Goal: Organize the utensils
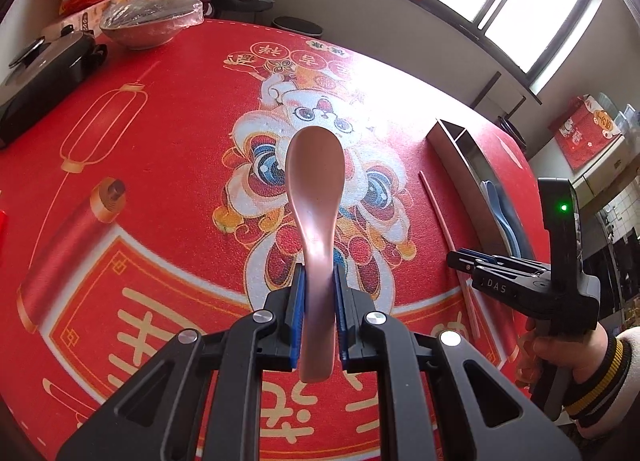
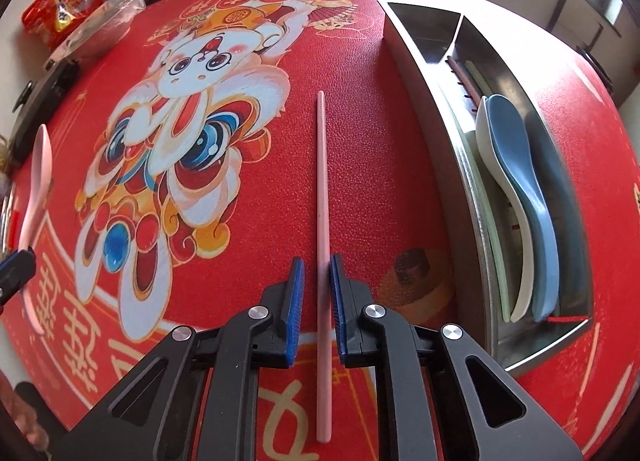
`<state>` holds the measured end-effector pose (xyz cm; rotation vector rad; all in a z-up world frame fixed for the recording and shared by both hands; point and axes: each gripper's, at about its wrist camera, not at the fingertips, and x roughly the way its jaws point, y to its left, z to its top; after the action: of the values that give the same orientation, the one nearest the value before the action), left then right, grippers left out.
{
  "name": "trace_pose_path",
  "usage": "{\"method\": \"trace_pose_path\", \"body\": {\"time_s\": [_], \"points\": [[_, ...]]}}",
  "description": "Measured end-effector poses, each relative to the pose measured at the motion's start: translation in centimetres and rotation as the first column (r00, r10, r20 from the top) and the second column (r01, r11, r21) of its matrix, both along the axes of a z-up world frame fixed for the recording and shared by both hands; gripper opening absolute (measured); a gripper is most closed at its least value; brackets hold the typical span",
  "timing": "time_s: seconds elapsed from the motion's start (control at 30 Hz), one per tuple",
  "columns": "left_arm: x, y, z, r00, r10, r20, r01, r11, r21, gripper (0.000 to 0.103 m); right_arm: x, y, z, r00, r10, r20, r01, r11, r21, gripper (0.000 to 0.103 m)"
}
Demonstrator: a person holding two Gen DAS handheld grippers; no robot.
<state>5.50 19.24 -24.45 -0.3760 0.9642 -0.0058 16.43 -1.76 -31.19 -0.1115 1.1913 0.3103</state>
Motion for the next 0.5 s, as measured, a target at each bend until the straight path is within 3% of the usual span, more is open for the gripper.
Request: {"method": "trace_pose_path", "body": {"time_s": [0.07,0.5], "points": [[0.1,-0.6,-0.1,1.0,-0.014,-0.003,0.014,1.0,-0.005,0.013,-0.4,-0.4,0.0,1.0,0.005,-0.007,-0.004,1.0,0.021,0.007],[0.0,-4.5,-0.7,0.995,-0.099,-0.033,0.099,0.995,-0.003,0.013,-3.7,-1.6,-0.2,0.996,0.078,0.041,-0.079,0.996,0.038,0.007]]}}
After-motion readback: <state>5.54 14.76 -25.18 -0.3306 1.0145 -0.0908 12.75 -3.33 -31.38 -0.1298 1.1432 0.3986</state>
